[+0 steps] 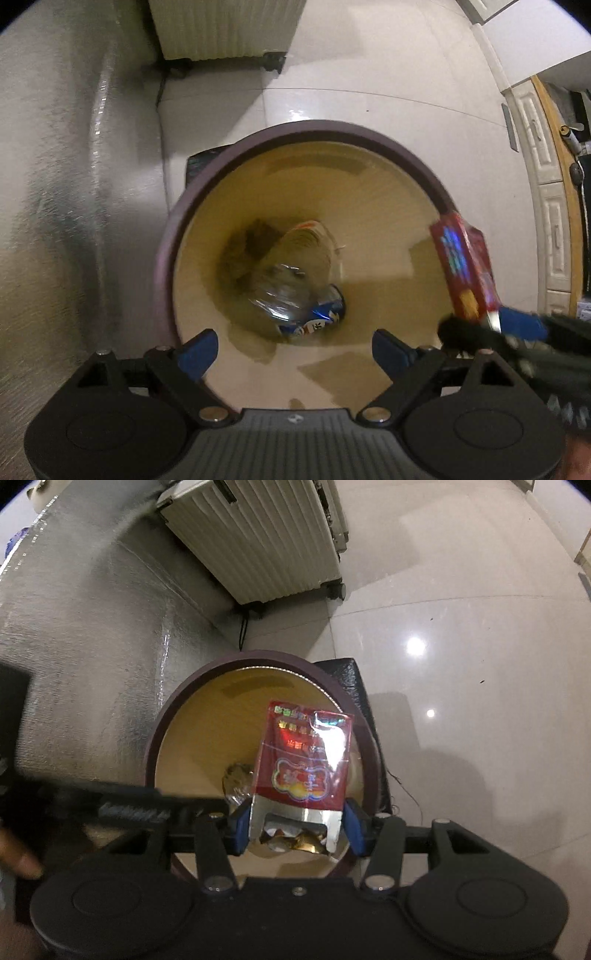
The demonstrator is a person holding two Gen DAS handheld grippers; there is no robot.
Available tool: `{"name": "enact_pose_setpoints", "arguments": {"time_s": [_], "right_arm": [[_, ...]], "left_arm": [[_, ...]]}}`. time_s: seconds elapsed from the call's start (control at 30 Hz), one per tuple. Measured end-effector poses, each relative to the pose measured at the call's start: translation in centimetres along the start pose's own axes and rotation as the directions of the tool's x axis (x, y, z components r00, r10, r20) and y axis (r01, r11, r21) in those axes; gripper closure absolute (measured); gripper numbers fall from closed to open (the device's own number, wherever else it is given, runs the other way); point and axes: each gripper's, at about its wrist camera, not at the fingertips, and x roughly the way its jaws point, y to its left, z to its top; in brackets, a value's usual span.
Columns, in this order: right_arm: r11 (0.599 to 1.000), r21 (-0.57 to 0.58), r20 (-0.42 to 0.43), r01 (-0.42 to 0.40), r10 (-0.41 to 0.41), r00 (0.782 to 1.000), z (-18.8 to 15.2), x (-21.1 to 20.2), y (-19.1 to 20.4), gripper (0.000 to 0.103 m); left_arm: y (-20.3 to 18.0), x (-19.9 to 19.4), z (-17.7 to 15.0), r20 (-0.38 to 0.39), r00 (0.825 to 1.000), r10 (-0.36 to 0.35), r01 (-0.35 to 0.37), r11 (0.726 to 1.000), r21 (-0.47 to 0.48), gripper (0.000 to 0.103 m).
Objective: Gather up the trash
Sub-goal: 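Open the left gripper dropping the bottle while the right gripper drops the red wrapper into the bin, then move both grippers back from the bin toward the table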
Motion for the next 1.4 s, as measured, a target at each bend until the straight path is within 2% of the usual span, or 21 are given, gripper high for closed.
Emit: {"name": "enact_pose_setpoints", "arguments": {"time_s": [0.07,0.17,0.37,0.47,0.63,0.77,0.9,1.13,1.4], "right_arm": [[1.000,0.006,-0.003,-0.005,0.005,1.000,-0.1,0.7,0.1,0.049],[1.000,0.023,0.007,-0.005,0.005,1.000,-0.5,1.3,0.0,0.031],[1.000,0.010,-0.035,0.004,-0.004,0.999,-1.6,0.9,0.2,0.030],[1.000,0.002,-0.044,0.007,-0.007,0.999,-2.3,0.1,0.1,0.028],[0.999,-0.028,-0.035,0.016,-0.017,0.999,-3.3,-1.8,0.3,0.019],[0.999,-0.028,0.004,0.024,-0.024,1.000,-3.5,-3.5,0.3,0.007],[0.999,-0.036,0.049,0.036,-0.035,0.998,-3.7,-5.6,0.8,0.001],[0.996,-0.049,0.128,0.076,-0.069,0.989,-4.2,-8.9,1.7,0.000],[0.993,-0.064,0.174,0.095,-0.083,0.981,-5.4,-12.0,2.6,0.000]], "left_arm": [[0.5,-0.3,-0.6,0.002,1.000,0.013,-0.013,1.000,0.000,0.013],[0.9,-0.8,-1.5,0.010,1.000,0.027,-0.027,1.000,0.007,0.012],[0.9,-1.5,-3.2,0.026,0.998,0.058,-0.059,0.997,0.052,0.002],[0.4,-2.4,-3.9,0.040,0.997,0.063,-0.065,0.995,0.075,0.000],[0.2,-4.1,-4.5,0.078,0.995,0.059,-0.065,0.996,0.065,0.000],[0.1,-5.8,-4.7,0.116,0.991,0.070,-0.079,0.994,0.072,0.000],[0.3,-7.4,-4.8,0.148,0.986,0.073,-0.084,0.994,0.068,0.000],[0.4,-10.5,-6.2,0.209,0.975,0.079,-0.092,0.994,0.051,0.000],[0.5,-13.5,-8.7,0.256,0.963,0.089,-0.098,0.995,0.023,0.000]]}}
